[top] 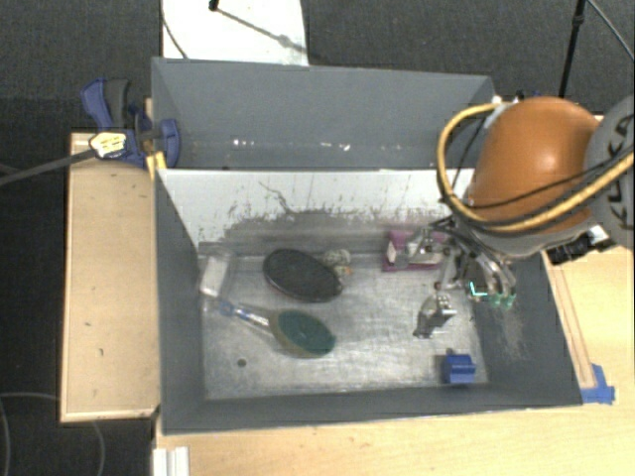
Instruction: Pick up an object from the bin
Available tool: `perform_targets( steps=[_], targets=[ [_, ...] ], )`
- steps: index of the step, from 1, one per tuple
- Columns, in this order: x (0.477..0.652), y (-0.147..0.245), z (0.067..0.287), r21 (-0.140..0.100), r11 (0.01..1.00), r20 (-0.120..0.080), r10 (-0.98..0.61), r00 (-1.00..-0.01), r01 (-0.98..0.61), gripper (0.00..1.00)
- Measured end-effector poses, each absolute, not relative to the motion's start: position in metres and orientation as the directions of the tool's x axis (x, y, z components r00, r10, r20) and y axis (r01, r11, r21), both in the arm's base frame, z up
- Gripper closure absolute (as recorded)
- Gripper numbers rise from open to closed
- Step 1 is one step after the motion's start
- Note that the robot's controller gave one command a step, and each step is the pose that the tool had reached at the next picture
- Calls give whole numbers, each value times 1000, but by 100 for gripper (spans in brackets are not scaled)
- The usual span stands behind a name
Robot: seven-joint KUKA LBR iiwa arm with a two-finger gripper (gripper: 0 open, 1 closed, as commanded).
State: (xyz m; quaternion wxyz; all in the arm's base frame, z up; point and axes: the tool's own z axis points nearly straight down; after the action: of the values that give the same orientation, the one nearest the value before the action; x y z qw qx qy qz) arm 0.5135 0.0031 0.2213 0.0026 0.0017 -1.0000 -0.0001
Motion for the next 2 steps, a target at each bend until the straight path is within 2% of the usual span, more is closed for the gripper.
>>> perform_targets(
  steps=[1, 2],
  targets=[
    [577, 55, 198, 3, 1000, -6, 7, -1000, 7, 0],
    [579, 120, 127, 2, 981, 4, 196, -981, 196, 0]
  ],
)
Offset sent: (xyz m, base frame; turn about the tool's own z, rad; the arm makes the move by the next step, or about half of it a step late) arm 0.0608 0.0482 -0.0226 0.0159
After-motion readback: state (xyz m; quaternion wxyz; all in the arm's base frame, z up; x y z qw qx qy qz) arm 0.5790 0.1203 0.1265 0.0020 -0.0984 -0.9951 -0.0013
